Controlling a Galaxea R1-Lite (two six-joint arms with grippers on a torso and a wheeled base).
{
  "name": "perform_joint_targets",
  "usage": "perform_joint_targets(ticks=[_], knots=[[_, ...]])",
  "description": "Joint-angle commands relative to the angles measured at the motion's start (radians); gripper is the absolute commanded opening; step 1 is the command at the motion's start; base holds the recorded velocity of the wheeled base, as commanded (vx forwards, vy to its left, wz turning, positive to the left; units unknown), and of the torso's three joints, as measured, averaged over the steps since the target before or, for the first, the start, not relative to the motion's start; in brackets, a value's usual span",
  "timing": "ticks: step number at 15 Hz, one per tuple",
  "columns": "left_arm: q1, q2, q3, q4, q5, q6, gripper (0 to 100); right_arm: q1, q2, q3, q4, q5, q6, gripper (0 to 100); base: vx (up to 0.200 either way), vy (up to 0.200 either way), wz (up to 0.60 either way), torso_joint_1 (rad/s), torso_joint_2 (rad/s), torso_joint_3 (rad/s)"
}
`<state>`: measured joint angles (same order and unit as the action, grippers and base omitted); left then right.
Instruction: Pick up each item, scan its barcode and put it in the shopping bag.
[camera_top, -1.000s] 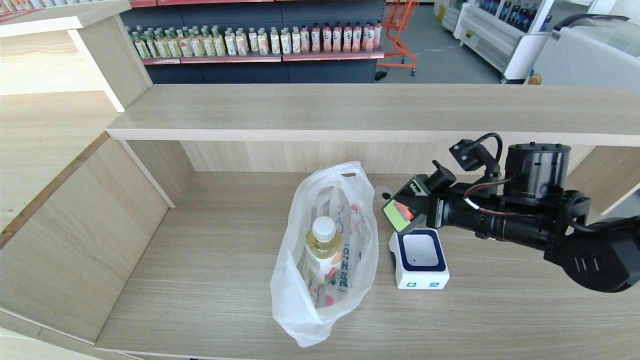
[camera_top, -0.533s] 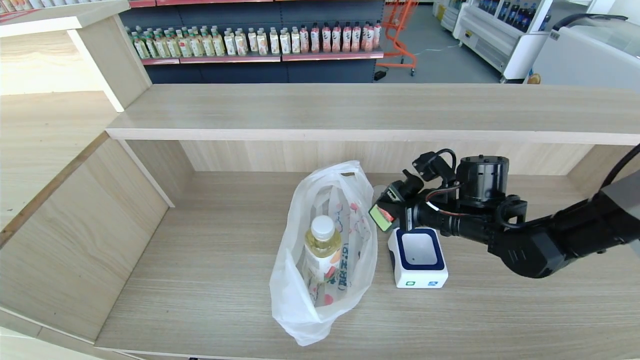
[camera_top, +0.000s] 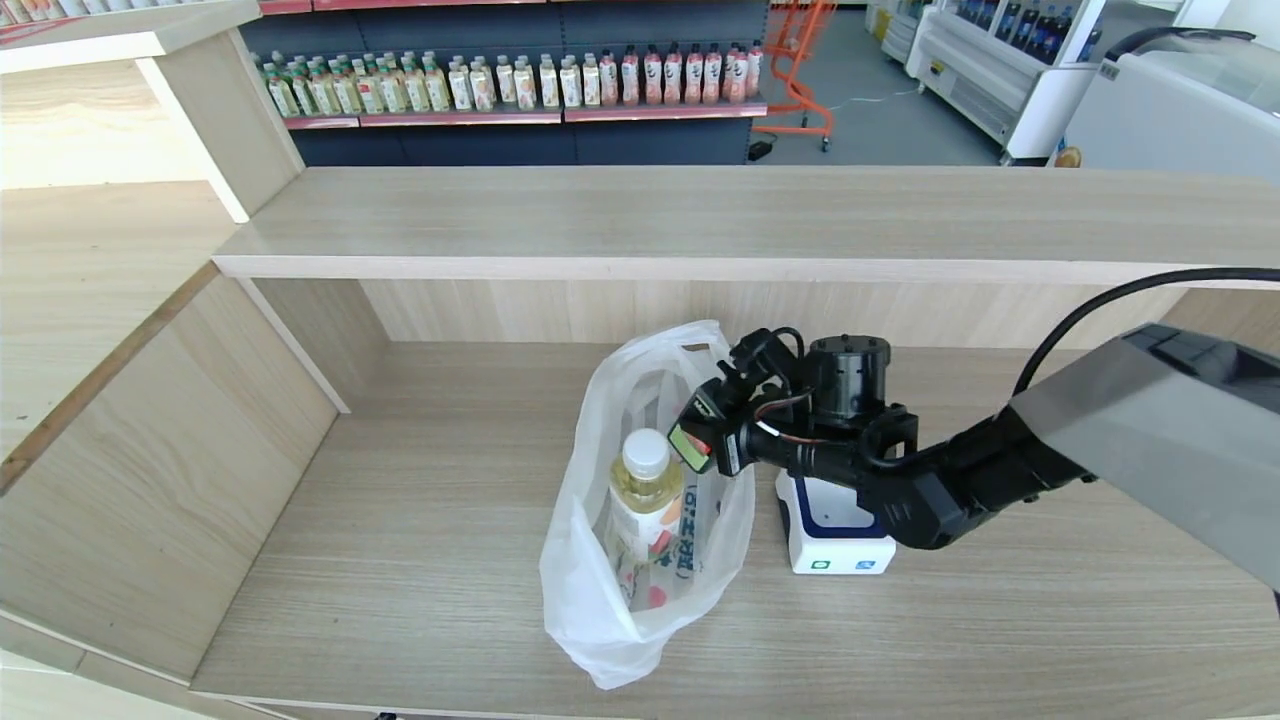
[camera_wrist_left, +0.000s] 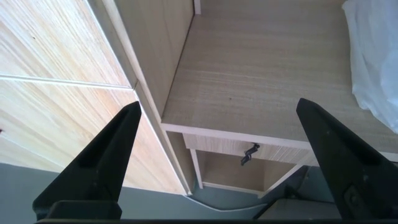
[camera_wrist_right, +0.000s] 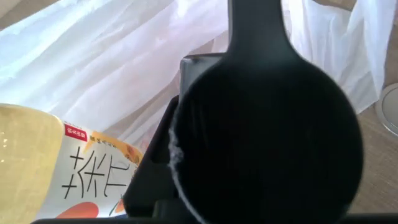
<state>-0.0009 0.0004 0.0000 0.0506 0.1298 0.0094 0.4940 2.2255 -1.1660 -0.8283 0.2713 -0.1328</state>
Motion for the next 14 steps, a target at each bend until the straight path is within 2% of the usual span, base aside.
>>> perform_joint_targets(ticks=[1,9,10,12,14], knots=[[-0.001,0.000,0.000,0.000,0.001,0.000,100,0.008,0.068,-0.011,-0.018,0.000,-0.025,0,0.000,0.000,0.00,0.000,0.00,0.000],[-0.001,0.000,0.000,0.000,0.001,0.000,100,0.015,0.106,-0.061,-0.049,0.003,-0.033,0,0.000,0.000,0.00,0.000,0.00,0.000],[-0.001,0.000,0.000,0.000,0.001,0.000,100,0.015,0.100,-0.063,-0.049,0.005,-0.030,100,0.000,0.000,0.00,0.000,0.00,0.000],[-0.001,0.000,0.000,0.000,0.001,0.000,100,0.015,0.074,-0.064,-0.048,0.005,-0.010,100,0.000,0.000,0.00,0.000,0.00,0.000],[-0.001,0.000,0.000,0.000,0.001,0.000,100,0.011,0.000,-0.049,-0.046,0.005,0.093,100,0.000,0.000,0.00,0.000,0.00,0.000]])
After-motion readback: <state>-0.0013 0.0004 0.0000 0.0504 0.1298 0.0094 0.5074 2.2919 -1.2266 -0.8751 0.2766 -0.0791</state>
